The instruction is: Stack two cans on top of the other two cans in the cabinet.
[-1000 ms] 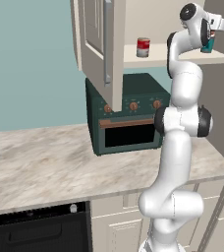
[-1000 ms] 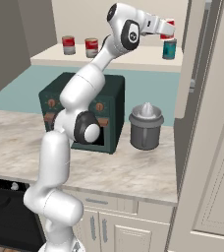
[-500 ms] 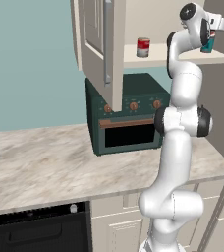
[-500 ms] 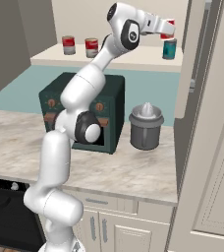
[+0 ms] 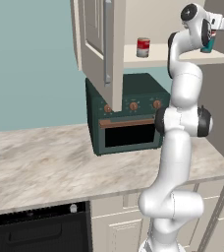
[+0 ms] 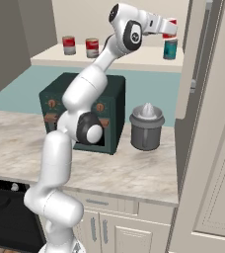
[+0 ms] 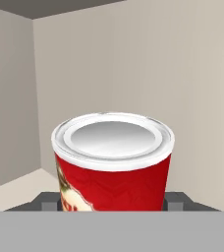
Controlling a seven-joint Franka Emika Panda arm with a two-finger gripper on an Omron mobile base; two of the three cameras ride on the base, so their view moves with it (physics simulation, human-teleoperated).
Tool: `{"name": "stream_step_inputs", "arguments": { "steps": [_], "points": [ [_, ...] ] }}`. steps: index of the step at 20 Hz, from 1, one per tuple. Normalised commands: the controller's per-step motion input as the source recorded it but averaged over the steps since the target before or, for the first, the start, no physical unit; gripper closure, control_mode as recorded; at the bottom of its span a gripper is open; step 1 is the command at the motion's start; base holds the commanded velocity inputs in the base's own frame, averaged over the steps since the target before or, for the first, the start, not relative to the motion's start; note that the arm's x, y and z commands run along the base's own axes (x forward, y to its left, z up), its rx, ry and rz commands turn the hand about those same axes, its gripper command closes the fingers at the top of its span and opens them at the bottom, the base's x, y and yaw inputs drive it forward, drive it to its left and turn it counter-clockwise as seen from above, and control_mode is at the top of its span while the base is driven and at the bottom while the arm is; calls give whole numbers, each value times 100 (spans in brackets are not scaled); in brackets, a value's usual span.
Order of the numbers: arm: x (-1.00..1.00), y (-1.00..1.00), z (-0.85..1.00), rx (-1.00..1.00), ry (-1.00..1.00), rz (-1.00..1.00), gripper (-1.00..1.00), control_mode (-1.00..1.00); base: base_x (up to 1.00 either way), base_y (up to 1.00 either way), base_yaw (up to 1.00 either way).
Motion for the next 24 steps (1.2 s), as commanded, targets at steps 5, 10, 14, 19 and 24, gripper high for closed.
{"name": "stream_step_inputs", "arguments": {
  "steps": [5, 10, 14, 19, 24],
  "points": [
    [0, 0, 13, 0, 0, 0, 100, -100, 0, 0, 0],
    [0, 0, 7, 0, 0, 0, 100, -100, 0, 0, 0],
    [1, 0, 0, 0, 1, 0, 100, -100, 0, 0, 0],
    [0, -2, 0, 0, 1, 0, 100, -100, 0, 0, 0],
    [0, -5, 0, 0, 0, 0, 100, -100, 0, 0, 0]
  ]
}}
